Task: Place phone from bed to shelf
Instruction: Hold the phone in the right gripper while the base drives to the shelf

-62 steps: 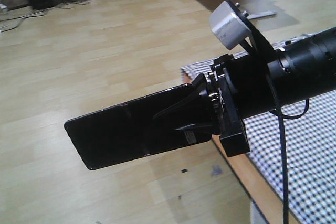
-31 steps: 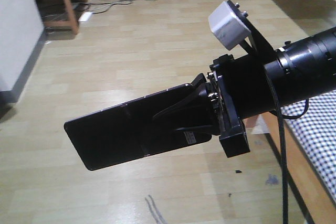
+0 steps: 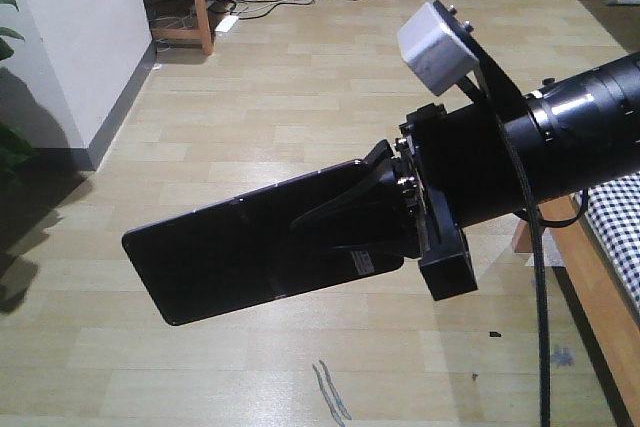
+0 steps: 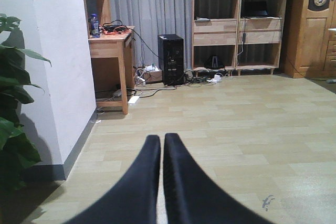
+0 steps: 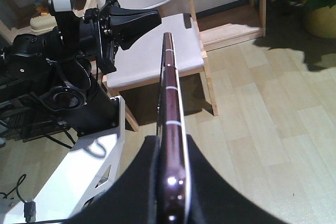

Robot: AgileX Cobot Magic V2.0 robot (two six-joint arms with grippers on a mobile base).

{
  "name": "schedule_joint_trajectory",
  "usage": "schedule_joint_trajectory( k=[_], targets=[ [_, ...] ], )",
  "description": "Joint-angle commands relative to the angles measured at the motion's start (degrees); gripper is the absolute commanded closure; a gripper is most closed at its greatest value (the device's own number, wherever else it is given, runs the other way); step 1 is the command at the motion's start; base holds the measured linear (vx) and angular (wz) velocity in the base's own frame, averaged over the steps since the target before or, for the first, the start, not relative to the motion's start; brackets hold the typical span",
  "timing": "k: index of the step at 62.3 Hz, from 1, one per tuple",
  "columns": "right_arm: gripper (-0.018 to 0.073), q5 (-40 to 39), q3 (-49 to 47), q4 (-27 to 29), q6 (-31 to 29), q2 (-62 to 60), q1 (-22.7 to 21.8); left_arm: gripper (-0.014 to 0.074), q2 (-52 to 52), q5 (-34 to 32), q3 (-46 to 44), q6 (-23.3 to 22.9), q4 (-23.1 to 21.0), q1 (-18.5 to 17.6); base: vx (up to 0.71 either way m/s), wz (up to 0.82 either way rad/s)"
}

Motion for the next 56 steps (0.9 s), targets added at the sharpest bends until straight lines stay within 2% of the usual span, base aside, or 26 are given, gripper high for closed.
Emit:
schedule_joint_trajectory(
  k=[1,56],
  targets=[
    [0.0562,3.7,-1.6,4.8,-0.1,-2.0,-0.2,0.0595,-0.3,-4.3,-1.4,-0.5,-0.6,0.1,0.0,0.01],
    [0.0562,3.7,-1.6,4.7,-0.1,-2.1,-0.2,0.0595,-0.3,-4.3,-1.4,-0.5,-0.6,0.1,0.12,0.01]
  ],
)
